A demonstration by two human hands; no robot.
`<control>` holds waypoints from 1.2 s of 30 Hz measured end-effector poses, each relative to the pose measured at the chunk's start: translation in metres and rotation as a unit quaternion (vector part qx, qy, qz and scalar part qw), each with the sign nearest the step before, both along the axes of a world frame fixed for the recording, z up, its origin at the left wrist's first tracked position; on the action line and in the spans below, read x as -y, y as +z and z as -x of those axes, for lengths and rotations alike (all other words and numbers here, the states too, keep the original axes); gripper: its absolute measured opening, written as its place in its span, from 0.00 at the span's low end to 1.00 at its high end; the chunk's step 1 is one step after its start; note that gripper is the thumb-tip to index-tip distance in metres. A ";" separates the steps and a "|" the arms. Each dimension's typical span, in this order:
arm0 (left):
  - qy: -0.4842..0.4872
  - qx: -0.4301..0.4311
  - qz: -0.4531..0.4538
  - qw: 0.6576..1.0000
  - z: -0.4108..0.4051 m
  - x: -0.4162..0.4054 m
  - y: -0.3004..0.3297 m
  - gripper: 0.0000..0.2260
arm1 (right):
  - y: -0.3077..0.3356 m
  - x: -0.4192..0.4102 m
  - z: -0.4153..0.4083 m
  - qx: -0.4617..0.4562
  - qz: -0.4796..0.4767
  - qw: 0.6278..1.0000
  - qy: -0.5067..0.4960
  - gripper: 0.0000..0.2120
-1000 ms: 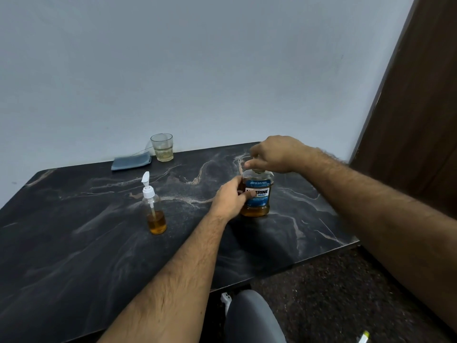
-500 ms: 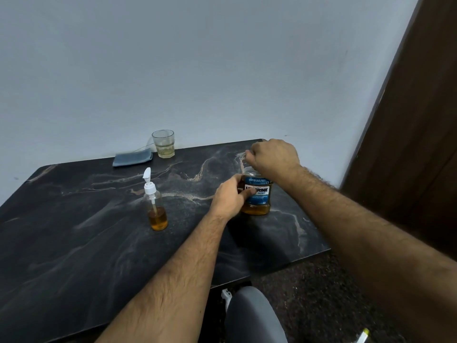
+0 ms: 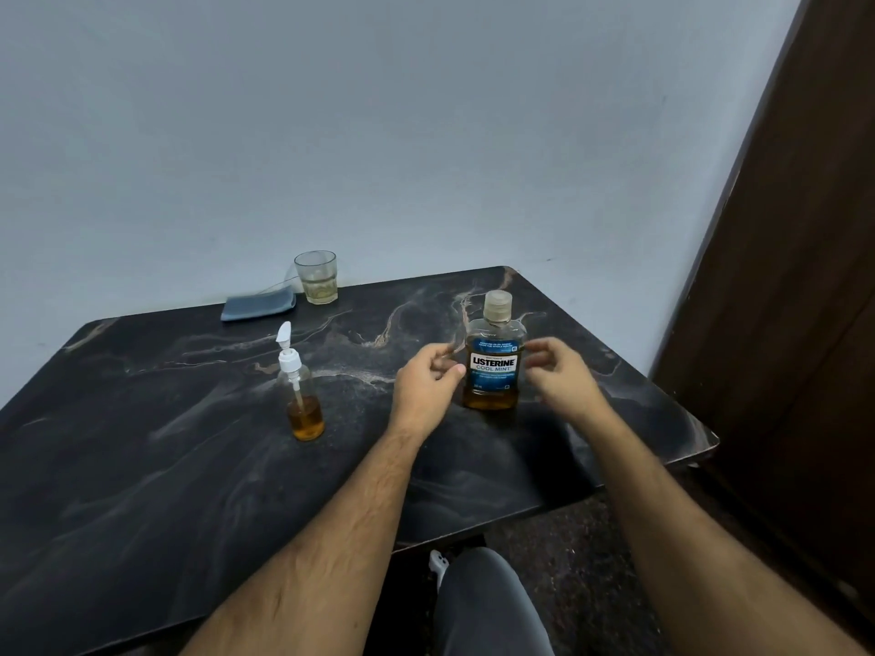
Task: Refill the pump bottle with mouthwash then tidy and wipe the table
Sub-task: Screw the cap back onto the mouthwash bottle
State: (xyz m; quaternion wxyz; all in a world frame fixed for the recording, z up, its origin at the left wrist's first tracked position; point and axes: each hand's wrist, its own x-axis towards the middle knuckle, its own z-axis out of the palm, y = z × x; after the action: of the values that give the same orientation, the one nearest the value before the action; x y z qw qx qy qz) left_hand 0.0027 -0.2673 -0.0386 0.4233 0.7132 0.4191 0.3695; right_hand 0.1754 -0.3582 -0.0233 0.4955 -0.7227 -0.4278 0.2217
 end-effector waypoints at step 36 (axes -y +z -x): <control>-0.108 -0.002 0.041 0.993 -0.070 -0.007 0.009 0.25 | -0.021 -0.005 -0.015 0.223 0.019 0.959 -0.174 0.28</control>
State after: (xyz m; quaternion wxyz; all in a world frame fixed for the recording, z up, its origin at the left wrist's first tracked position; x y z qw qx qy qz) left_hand 0.0732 -0.2600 -0.0297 0.4887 0.7371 0.3553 0.3025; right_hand 0.1908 -0.3529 -0.0440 0.4048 -0.8262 -0.3910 -0.0265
